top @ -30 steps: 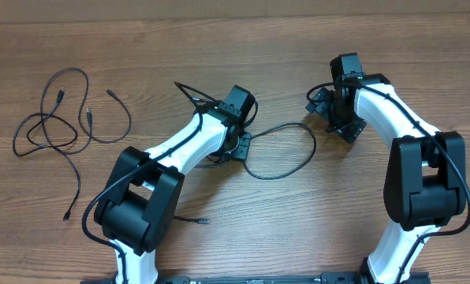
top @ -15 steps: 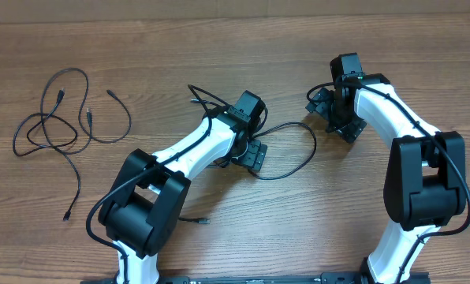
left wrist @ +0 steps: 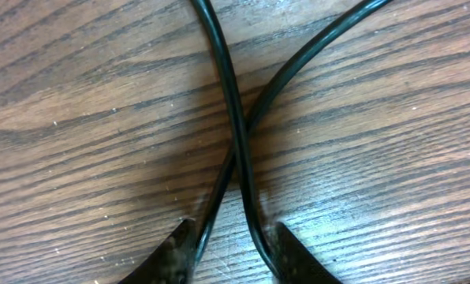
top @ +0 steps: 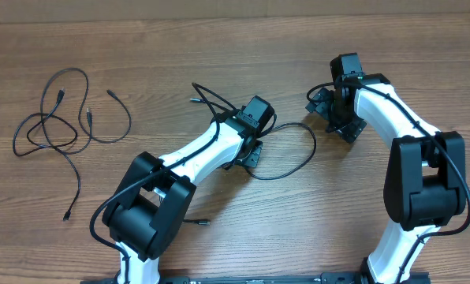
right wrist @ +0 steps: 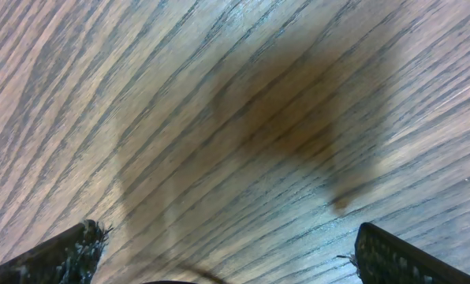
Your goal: Untangle cables
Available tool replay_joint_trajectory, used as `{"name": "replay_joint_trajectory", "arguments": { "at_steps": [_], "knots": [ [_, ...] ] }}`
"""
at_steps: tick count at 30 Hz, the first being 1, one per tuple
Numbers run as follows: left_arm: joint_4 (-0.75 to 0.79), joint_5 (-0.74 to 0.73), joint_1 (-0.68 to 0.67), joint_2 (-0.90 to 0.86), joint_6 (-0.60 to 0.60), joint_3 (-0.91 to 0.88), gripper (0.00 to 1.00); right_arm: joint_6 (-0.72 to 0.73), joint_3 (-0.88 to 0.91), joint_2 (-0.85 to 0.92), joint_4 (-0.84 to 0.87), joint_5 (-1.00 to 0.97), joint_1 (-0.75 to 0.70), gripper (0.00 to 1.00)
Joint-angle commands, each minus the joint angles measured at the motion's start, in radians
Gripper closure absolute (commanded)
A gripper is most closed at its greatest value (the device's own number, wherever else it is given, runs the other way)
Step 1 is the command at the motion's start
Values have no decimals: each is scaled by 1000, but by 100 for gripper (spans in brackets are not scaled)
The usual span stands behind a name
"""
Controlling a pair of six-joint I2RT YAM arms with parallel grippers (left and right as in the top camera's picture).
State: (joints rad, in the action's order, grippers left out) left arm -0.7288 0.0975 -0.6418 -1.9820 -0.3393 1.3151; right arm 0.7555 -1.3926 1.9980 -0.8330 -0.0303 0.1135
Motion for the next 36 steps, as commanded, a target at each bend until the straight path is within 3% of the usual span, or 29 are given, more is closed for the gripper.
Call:
{"name": "replay_joint_trajectory", "arguments": {
  "at_steps": [1, 3, 6, 10, 13, 17, 27, 28, 30, 34, 36],
  "knots": [
    [1, 25, -2, -10, -5, 2, 51, 2, -14, -32, 2, -10, -3, 0],
    [-12, 71, -2, -10, -6, 2, 49, 2, -14, -32, 2, -10, -3, 0],
    [-12, 71, -2, -10, -5, 2, 63, 2, -14, -32, 2, -10, -3, 0],
    [-11, 71, -2, -10, 3, -3, 65, 2, -14, -32, 2, -10, -3, 0],
    [-11, 71, -2, -10, 3, -5, 58, 2, -14, -32, 2, -10, -3, 0],
    [-11, 71, -2, -10, 3, -5, 23, 2, -14, -32, 2, -10, -3, 0],
    [-16, 64, -3, -74, 55, -5, 14, 2, -14, -32, 2, -10, -3, 0],
    [-21, 64, -3, -78, 55, -4, 18, 2, -14, -32, 2, -10, -3, 0],
    [-30, 67, -3, -81, 55, 5, 37, 2, -14, -32, 2, -10, -3, 0],
    [-31, 62, -3, -81, 55, 16, 54, 2, -14, -32, 2, -10, -3, 0],
    [-31, 62, -3, -81, 55, 16, 55, 2, -14, -32, 2, -10, -3, 0]
  ]
}}
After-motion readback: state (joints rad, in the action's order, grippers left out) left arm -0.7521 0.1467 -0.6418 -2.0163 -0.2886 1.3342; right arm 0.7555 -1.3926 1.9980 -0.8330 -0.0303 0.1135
